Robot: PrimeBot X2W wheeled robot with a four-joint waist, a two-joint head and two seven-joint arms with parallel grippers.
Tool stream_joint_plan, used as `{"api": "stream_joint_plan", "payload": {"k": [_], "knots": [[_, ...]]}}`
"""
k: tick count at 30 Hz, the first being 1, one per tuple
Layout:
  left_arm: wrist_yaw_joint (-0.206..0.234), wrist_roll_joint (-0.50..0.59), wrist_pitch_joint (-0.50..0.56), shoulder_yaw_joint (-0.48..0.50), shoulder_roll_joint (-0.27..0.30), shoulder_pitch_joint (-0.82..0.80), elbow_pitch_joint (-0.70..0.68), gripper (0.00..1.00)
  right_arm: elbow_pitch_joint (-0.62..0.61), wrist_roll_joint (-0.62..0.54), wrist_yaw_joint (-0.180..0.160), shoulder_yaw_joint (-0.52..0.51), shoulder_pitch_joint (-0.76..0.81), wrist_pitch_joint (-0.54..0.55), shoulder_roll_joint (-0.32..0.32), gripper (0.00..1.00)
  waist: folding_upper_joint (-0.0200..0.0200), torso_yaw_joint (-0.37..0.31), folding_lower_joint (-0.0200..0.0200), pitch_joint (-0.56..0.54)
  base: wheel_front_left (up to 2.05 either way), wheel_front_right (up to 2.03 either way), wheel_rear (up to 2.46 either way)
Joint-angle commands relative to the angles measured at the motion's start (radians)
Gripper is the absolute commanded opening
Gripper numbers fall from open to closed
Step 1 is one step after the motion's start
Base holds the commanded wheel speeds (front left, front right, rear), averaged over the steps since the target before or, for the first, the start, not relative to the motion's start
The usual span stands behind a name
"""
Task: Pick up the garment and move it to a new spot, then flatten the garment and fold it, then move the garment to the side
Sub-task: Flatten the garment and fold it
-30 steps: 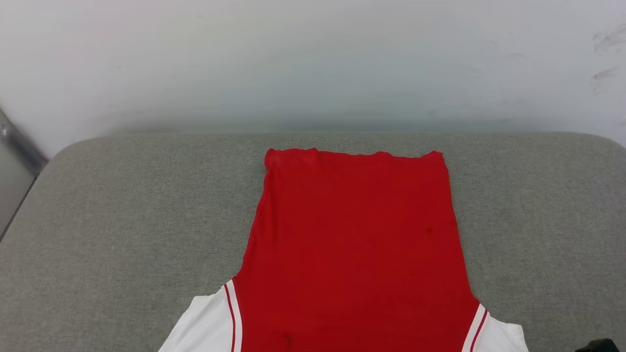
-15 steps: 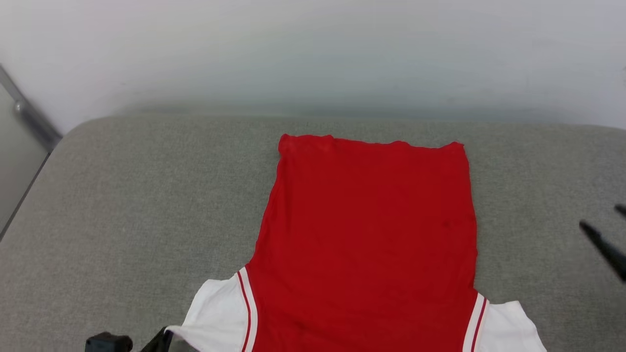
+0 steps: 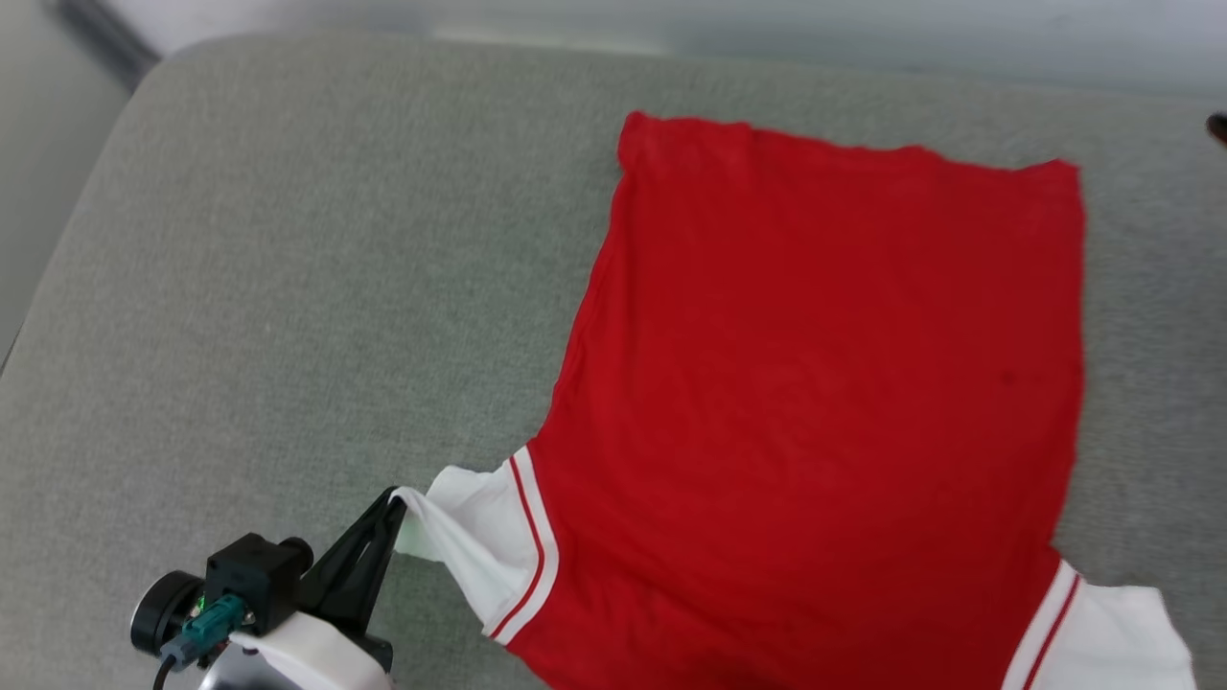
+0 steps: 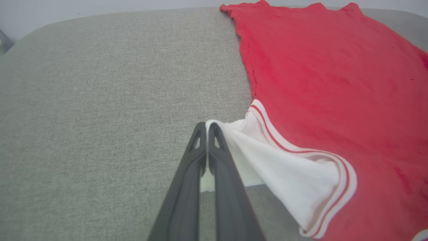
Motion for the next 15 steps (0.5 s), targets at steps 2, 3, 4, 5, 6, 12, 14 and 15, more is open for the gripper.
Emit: {"api": "stream_joint_plan", "payload": {"k": [2, 3, 4, 5, 6, 12, 14, 15], "knots": [[0.002, 0.021, -0.002, 0.000, -0.013, -0.039, -0.022, 0.00, 0.093, 0.018, -0.001, 0.010, -0.114, 0.162, 0.051, 1.00, 0.0000, 0.080, -0.0003, 0.122, 0.00, 0.00, 0.00], [0.002, 0.026, -0.002, 0.001, -0.016, -0.047, -0.026, 0.00, 0.125, 0.010, -0.001, 0.005, -0.150, 0.203, 0.068, 1.00, 0.0000, 0.086, -0.0003, 0.136, 0.00, 0.00, 0.00], [0.002, 0.032, -0.003, 0.003, -0.019, -0.053, -0.030, 0.00, 0.153, -0.001, -0.001, 0.002, -0.179, 0.243, 0.080, 1.00, 0.0000, 0.092, -0.0003, 0.151, 0.00, 0.00, 0.00], [0.004, 0.037, -0.004, 0.003, -0.020, -0.057, -0.035, 0.00, 0.180, -0.011, -0.001, 0.000, -0.203, 0.287, 0.090, 1.00, 0.0000, 0.098, -0.0003, 0.168, 0.00, 0.00, 0.00], [0.006, 0.044, -0.004, 0.003, -0.023, -0.064, -0.038, 0.00, 0.206, -0.023, -0.001, -0.007, -0.220, 0.313, 0.107, 1.00, 0.0000, 0.103, -0.0003, 0.182, 0.00, 0.00, 0.00], [0.010, 0.069, -0.007, 0.012, -0.042, -0.092, -0.068, 0.00, 0.321, -0.108, -0.001, -0.039, -0.264, 0.380, 0.170, 1.00, 0.0000, 0.124, -0.0003, 0.258, 0.00, 0.00, 0.00], [0.010, 0.073, -0.008, 0.014, -0.045, -0.096, -0.072, 0.00, 0.336, -0.116, -0.001, -0.047, -0.258, 0.382, 0.178, 1.00, 0.0000, 0.127, -0.0003, 0.268, 0.00, 0.00, 0.00], [0.009, 0.076, -0.008, 0.015, -0.047, -0.100, -0.075, 0.00, 0.349, -0.123, -0.001, -0.052, -0.249, 0.381, 0.185, 1.00, 0.0000, 0.130, -0.0003, 0.277, 0.00, 0.00, 0.00]]}}
